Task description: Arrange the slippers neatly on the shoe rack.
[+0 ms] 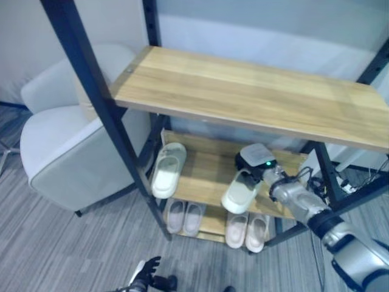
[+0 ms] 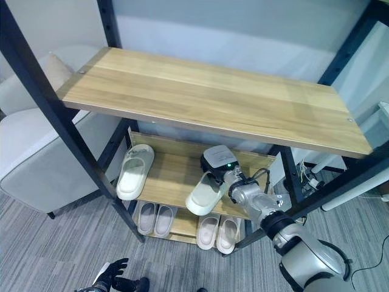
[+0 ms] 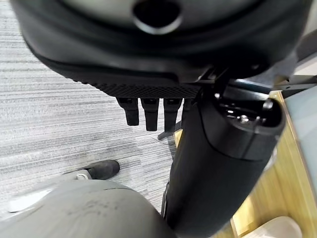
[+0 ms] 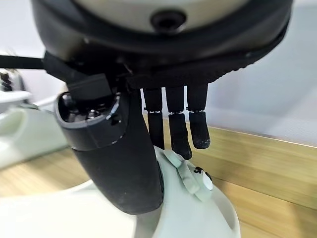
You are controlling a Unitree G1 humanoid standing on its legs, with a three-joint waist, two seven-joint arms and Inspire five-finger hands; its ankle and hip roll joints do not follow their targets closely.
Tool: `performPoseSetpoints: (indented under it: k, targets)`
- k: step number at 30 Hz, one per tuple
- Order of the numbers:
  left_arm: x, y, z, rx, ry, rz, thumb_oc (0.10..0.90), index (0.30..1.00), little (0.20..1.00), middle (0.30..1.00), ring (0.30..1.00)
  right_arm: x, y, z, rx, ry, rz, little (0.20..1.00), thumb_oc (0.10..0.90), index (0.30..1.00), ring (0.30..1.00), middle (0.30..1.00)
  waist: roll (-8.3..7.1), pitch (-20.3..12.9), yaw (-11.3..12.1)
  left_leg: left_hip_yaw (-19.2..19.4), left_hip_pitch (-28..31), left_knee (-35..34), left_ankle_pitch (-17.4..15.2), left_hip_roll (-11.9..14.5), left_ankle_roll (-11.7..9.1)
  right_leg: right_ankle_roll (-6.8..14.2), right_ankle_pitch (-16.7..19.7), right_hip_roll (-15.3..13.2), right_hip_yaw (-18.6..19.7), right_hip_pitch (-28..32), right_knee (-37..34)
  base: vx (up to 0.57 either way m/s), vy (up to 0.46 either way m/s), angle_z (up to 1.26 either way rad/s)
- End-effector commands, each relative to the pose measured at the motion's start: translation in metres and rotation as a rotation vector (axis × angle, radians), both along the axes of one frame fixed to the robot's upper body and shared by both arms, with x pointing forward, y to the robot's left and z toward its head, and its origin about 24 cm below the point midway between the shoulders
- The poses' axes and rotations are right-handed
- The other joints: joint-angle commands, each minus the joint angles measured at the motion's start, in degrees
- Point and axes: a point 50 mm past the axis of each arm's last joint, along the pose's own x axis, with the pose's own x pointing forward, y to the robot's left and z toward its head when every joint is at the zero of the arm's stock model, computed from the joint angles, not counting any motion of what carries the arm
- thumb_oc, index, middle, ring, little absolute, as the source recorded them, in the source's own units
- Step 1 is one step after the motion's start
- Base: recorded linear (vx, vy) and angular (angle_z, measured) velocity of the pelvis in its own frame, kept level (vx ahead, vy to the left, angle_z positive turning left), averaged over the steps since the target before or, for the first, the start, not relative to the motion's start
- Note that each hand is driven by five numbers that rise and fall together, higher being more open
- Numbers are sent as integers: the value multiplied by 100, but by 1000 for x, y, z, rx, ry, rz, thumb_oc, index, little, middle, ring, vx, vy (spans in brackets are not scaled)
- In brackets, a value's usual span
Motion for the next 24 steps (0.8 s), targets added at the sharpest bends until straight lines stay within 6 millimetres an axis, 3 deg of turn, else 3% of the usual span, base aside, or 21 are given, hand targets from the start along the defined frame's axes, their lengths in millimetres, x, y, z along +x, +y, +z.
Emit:
performPoseSetpoints:
  k: [1, 6, 16, 17, 18, 19, 24]
  targets:
    - [-15, -13, -9, 12, 70, -76, 800, 900, 900, 900, 900, 23, 16, 78, 108, -279, 52, 300, 400, 300, 300, 300, -133, 124, 277, 66, 10, -44, -245, -142, 81, 655, -280, -468, 195, 371, 41, -8, -6, 16]
    - [-17, -3, -8, 46, 70, -57, 800, 900, 900, 900, 900, 30, 25, 92, 134, -342, 54, 300, 400, 300, 300, 300, -253, 202, 512, -106, -88, -4, -232, -127, 99, 641, -293, -423, 130, 354, 38, 9, -7, 17]
    - [-4, -7, -4, 46, 25, -66, 800, 900, 900, 900, 900, 36, 35, 107, 153, -393, 60, 300, 400, 300, 300, 300, -289, 272, 631, -252, -220, 0, -182, -158, 100, 619, -272, -439, 65, 280, 43, -3, -1, 8]
    - [-3, -9, -4, 44, 22, -68, 800, 900, 900, 900, 900, 36, 37, 109, 160, -401, 66, 413, 475, 413, 413, 413, -279, 272, 628, -280, -226, -5, -182, -167, 104, 616, -267, -442, 55, 270, 47, -1, 12, 6]
    - [-3, -10, -5, 44, 21, -68, 800, 900, 900, 900, 900, 35, 39, 109, 172, -403, 69, 775, 717, 775, 775, 775, -270, 276, 622, -289, -231, -6, -178, -169, 105, 617, -265, -444, 53, 265, 46, 4, 16, 9]
    - [-3, -11, -5, 43, 21, -70, 800, 900, 900, 900, 900, 35, 40, 108, 181, -404, 72, 900, 800, 900, 900, 900, -262, 278, 616, -291, -234, -6, -177, -173, 106, 615, -264, -444, 58, 263, 48, 0, 11, 9]
    - [-5, -13, -6, 43, 30, -67, 800, 900, 900, 900, 900, 30, 43, 103, 219, -396, 88, 900, 800, 900, 900, 900, -228, 273, 573, -300, -220, -14, -189, -178, 110, 616, -261, -459, 83, 253, 51, 0, 4, 2]
